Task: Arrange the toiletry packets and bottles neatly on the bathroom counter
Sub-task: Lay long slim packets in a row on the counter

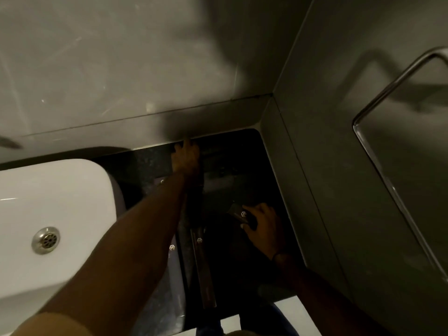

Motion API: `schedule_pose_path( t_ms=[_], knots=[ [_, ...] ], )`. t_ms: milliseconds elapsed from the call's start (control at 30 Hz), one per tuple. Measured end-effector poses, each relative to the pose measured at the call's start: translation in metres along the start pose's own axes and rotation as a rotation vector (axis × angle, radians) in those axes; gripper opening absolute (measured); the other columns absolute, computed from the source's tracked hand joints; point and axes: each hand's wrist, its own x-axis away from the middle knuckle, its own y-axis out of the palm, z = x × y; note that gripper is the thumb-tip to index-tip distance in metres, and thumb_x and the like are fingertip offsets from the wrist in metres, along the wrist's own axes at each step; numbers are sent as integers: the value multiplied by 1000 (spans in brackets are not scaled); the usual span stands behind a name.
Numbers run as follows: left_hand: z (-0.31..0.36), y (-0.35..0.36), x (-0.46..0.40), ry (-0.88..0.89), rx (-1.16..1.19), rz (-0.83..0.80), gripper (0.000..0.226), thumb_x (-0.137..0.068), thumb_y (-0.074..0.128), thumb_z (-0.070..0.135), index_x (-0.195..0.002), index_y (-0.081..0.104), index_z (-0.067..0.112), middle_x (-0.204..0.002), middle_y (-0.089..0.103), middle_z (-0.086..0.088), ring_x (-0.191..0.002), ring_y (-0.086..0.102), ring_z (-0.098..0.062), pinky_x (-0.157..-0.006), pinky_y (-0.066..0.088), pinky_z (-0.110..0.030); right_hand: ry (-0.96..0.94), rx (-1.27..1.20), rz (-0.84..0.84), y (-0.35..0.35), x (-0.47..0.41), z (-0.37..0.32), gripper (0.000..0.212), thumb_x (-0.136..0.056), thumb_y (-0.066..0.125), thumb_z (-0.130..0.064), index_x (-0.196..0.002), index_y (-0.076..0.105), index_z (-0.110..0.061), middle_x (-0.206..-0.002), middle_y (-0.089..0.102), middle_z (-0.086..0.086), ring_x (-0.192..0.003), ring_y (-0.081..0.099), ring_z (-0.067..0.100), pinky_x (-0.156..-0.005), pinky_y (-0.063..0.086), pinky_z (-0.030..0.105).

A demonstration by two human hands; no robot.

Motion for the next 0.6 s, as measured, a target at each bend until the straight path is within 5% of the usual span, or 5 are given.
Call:
schedule_pose_path(
  t_ms=[200, 367, 600],
  knots=[
    [1, -25, 18, 54, 117, 85, 45, -89, 64, 12, -130, 48, 4, -138, 42, -23, -115, 52, -48, -91, 51, -57, 11, 3, -28, -6, -1, -4, 59, -75, 77, -36, -130, 55, -32, -117, 54, 1, -111, 53, 24, -95, 52, 41],
    [-12, -30, 74, 449, 67, 243, 58, -83, 72, 19, -136, 49, 13, -138, 47, -14, -107, 56, -39, -87, 52, -50, 36, -56, -54, -16, 9, -4, 59, -75, 80, -28, -129, 58, -22, -122, 57, 9, -114, 57, 29, -97, 53, 42],
    [-5, 37, 156, 905, -287, 3, 47, -96, 53, 18, -142, 45, 22, -154, 35, -8, -126, 48, -34, -99, 48, -46, 198, -113, 22, -21, 44, 17, 67, -72, 84, -31, -130, 57, -12, -124, 59, 18, -116, 58, 35, -96, 52, 48]
  ],
)
